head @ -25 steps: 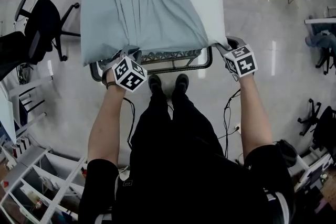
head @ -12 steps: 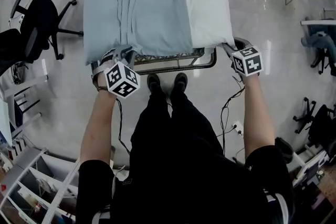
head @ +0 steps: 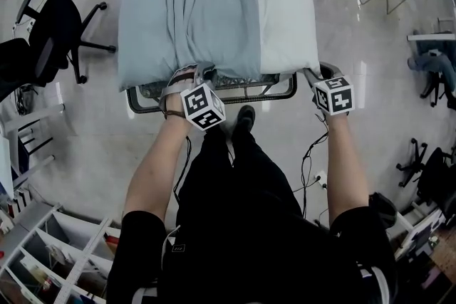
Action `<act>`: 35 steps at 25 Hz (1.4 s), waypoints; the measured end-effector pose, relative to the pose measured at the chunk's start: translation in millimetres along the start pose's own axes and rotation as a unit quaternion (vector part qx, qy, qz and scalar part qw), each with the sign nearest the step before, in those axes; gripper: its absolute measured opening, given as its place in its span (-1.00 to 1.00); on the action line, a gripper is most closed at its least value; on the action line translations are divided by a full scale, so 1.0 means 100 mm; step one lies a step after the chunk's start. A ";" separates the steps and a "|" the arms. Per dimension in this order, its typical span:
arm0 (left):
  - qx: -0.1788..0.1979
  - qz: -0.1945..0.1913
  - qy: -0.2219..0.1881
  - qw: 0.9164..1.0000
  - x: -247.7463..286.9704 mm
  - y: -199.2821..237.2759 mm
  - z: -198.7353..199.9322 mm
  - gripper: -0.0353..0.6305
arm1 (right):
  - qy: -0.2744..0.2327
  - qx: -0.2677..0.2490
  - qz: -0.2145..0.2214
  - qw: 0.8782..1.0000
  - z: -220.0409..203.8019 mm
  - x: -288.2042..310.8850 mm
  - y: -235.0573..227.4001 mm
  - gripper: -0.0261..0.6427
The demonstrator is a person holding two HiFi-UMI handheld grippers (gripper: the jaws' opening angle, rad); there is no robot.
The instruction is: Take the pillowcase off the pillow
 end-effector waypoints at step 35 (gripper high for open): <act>0.020 -0.015 -0.023 0.999 -0.13 0.10 -0.35 -0.81 | 0.079 -0.367 -0.003 0.927 0.24 0.78 1.45 -0.02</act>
Point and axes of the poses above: the fingertips, and each gripper's own axes: x forward along the fingers, y to its left, z out of its top, the point moved 3 cm from there along -x, backward along the fingers, and after that the axes turned 10 degrees about x, right-handed, at the moved point
